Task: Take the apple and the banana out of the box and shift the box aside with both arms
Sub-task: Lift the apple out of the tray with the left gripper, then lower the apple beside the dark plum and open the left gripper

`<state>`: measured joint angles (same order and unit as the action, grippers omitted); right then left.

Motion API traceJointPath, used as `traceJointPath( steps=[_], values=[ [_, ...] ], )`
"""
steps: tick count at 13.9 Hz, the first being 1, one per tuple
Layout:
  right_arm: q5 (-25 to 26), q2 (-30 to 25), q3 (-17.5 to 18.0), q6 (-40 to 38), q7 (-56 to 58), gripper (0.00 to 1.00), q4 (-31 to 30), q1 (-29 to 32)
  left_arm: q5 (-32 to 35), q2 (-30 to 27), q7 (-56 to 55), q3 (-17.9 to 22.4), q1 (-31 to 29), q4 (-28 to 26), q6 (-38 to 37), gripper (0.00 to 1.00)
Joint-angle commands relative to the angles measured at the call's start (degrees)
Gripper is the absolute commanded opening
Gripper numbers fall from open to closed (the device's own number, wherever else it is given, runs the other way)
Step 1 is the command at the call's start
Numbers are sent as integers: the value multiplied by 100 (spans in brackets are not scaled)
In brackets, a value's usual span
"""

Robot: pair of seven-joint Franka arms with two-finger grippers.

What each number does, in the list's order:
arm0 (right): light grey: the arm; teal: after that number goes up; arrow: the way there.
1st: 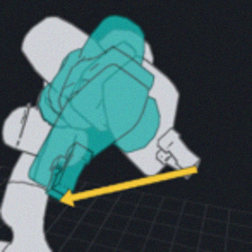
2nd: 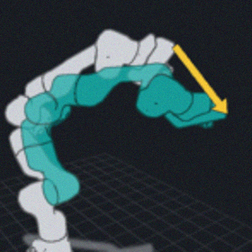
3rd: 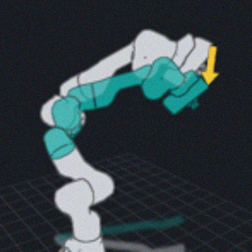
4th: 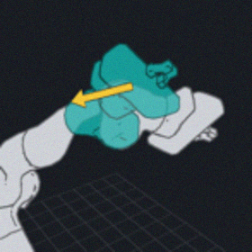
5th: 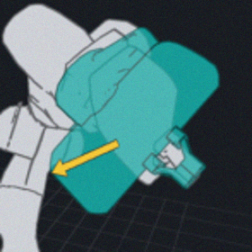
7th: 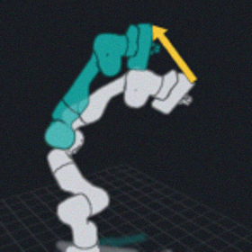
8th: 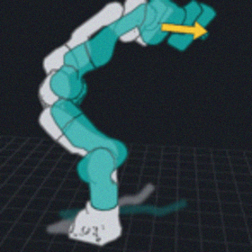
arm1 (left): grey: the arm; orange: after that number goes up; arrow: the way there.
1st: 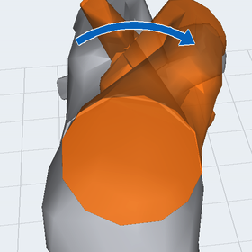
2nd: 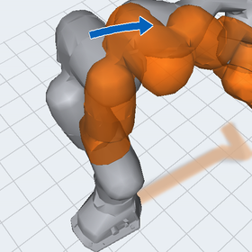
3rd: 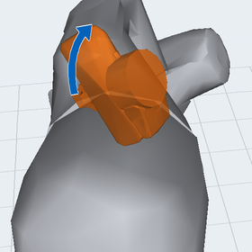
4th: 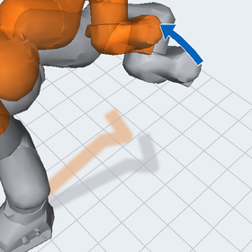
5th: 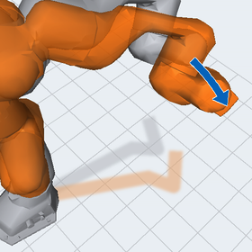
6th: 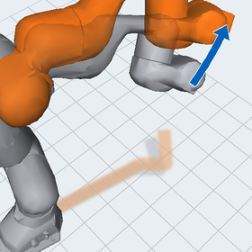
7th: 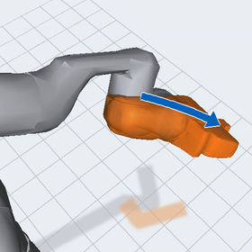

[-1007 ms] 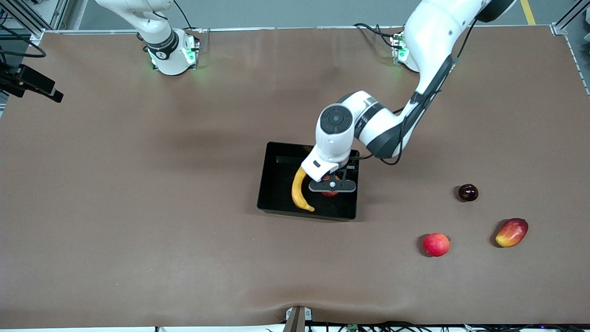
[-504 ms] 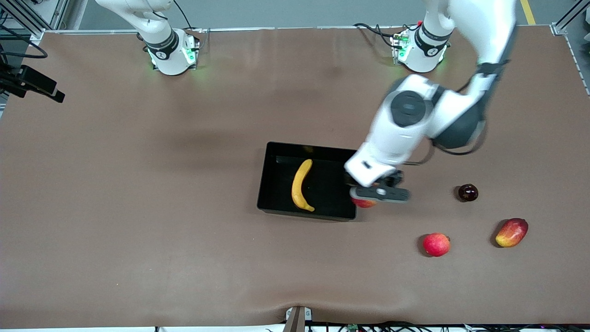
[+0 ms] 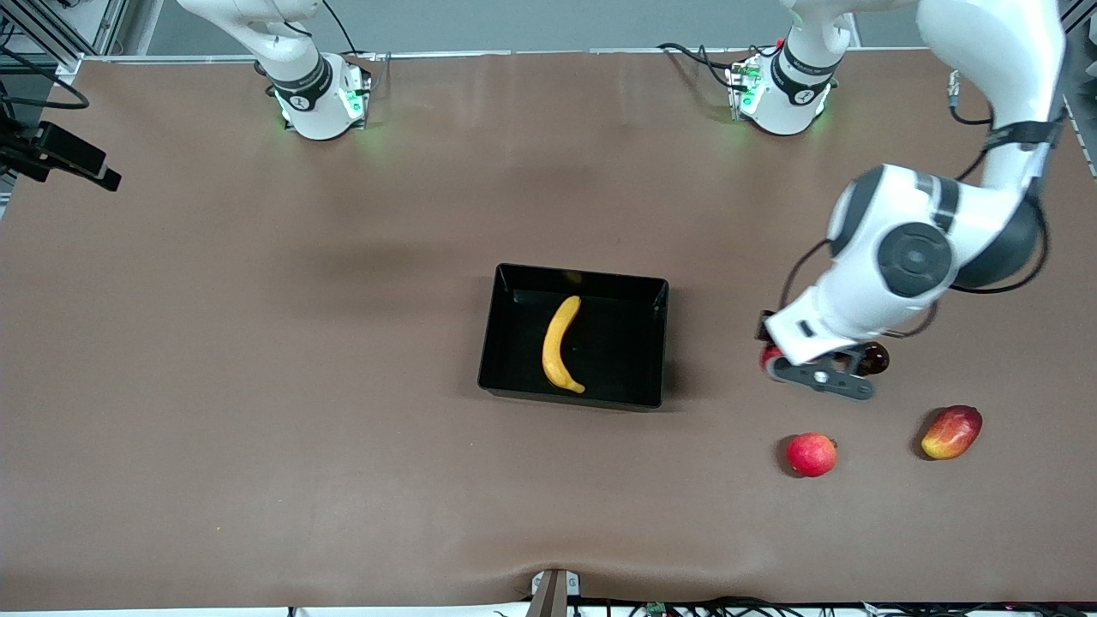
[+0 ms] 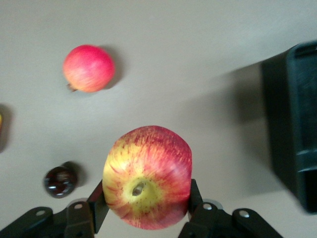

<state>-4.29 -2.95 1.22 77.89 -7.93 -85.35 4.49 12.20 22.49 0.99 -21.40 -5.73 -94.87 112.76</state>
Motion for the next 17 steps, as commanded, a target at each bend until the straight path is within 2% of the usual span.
traceJointPath(
  steps=[1, 7, 14, 17],
  values=[
    [-107, -22, 53, -19, 72, 100, -25, 105, 133, -149, 873, -40, -533, -304, 289, 0],
    [-107, -4, 53, -19, 125, 100, -16, 114, 835, 623, 2342, -14, -1377, -199, 1369, 0],
    [-107, -4, 53, -19, 125, 100, -16, 114, 924, 1660, 2397, 4, -1694, 74, 2275, 0],
    [-107, -4, 53, -19, 125, 100, -16, 114, 880, 1899, 2370, 4, -1747, 118, 2399, 0]
  ],
)
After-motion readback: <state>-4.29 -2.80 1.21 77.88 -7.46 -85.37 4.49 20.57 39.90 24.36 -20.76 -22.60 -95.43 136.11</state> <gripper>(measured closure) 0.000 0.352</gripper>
